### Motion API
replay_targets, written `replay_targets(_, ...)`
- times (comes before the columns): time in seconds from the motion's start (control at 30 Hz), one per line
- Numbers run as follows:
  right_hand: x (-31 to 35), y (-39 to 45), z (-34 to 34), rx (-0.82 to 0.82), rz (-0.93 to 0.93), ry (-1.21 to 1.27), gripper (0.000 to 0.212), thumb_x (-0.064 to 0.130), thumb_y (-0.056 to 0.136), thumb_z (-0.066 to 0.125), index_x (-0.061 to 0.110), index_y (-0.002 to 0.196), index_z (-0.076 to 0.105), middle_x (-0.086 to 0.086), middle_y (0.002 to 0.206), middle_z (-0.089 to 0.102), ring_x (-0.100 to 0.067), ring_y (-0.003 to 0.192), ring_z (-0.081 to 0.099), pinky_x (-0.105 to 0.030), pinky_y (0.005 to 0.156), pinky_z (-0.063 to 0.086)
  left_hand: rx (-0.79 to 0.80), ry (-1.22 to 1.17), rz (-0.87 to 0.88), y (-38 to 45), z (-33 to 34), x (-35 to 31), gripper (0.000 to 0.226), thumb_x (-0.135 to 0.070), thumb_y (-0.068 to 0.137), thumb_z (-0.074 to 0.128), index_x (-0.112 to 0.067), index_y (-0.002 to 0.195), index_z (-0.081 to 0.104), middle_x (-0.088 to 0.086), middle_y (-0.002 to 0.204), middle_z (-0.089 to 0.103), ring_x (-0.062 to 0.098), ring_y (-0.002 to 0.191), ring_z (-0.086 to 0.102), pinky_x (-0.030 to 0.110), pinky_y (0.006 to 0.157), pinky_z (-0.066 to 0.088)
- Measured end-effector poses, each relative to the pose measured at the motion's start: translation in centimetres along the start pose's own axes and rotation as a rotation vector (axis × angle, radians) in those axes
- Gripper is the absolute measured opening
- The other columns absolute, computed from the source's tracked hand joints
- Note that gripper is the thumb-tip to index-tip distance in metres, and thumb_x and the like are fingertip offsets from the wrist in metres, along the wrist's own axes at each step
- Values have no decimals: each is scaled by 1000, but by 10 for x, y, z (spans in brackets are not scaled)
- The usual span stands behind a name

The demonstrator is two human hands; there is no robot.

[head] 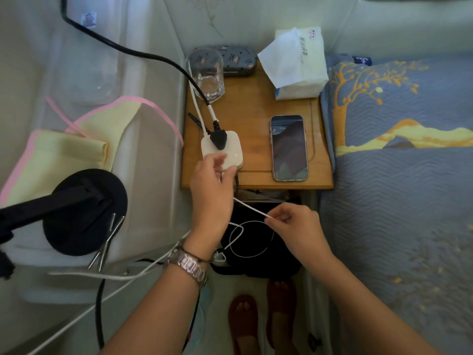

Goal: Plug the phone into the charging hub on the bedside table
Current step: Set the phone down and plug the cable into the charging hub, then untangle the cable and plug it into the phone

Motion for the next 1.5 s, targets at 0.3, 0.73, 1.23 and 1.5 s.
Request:
replay_targets(0.3,23,13,-22,58,-91,-4,6,18,75,77,23,77,74,3,75,73,-8,74,67,-25,76,53,158,-134,-39,-75,8,10,13,-18,88,62,-25,99,66,-11,97,68,-5,90,61,9,77,48)
replay_targets(0.73,-6,0,-21,32,-95,113,21,-1,79,69,12,95,70,0,95,71,-8,90,66,-17,85,49,134,-196,-302,-77,28,31,9,-25,87,63,-25,78,62,-2,82,68,12,80,67,29,76,56)
replay_targets(1.23,-91,-23,20,-307,316,409,19,8,83,66,7,101,68,-10,90,70,-22,86,66,-33,81,54,235,-71,-177,-93,43,59,6,-22,86,65,-27,84,62,-8,83,67,0,76,63,16,69,51)
replay_targets(1.5,-165,15,80,-375,410,524,16,5,80,68,8,96,65,-13,88,68,-30,87,67,-41,82,54,285,-80,-154,-117,83,132,7,-18,85,67,-22,90,63,-10,84,65,-8,76,60,6,64,46)
Point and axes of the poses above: each hand's wrist, its own y-axis towards the middle knuckle, its own z-axis out of the palm, x = y × z, the point moved 4 cm from there along y, towards the middle knuckle
